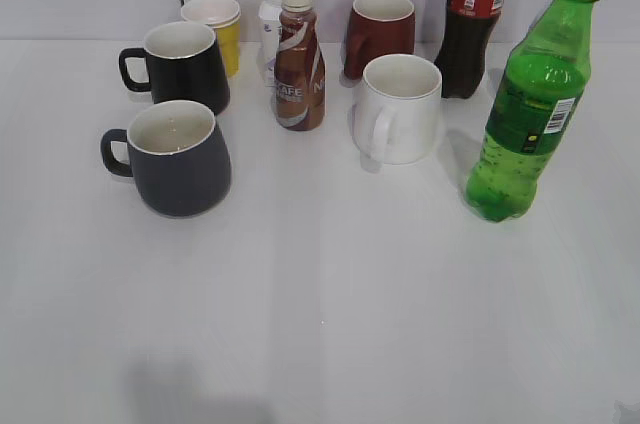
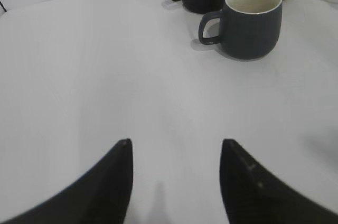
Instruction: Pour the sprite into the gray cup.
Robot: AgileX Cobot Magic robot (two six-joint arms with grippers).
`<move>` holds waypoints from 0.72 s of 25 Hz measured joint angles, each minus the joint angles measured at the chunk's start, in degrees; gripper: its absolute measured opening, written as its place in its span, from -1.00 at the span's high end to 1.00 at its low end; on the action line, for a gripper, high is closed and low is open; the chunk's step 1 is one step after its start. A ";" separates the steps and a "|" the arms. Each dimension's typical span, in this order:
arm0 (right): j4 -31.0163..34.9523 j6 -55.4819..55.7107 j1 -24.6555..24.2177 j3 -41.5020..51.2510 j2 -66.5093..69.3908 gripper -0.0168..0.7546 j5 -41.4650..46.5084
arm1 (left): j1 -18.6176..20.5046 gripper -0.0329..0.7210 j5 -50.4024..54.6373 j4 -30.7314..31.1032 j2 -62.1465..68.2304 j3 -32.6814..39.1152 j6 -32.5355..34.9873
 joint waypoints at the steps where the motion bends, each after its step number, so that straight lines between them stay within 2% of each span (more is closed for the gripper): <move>1: 0.00 0.00 0.00 0.00 0.00 -0.54 -0.08 | 0.00 -0.15 0.00 0.00 0.00 0.00 0.00; 5: 0.04 0.00 -1.61 0.00 0.00 -0.54 -0.44 | 0.81 -0.05 0.00 0.00 0.00 0.00 0.00; 10: 0.04 0.00 -12.84 0.05 0.00 -0.54 -0.57 | 8.21 0.09 0.00 0.00 0.00 0.00 0.00; 15: 0.04 0.05 -14.10 0.01 0.00 -0.54 -0.63 | 9.34 0.26 0.00 0.05 0.00 0.00 -0.05; 18: 0.04 0.05 -14.10 0.01 0.00 -0.54 -0.63 | 9.34 0.29 0.00 0.05 0.00 0.00 -0.05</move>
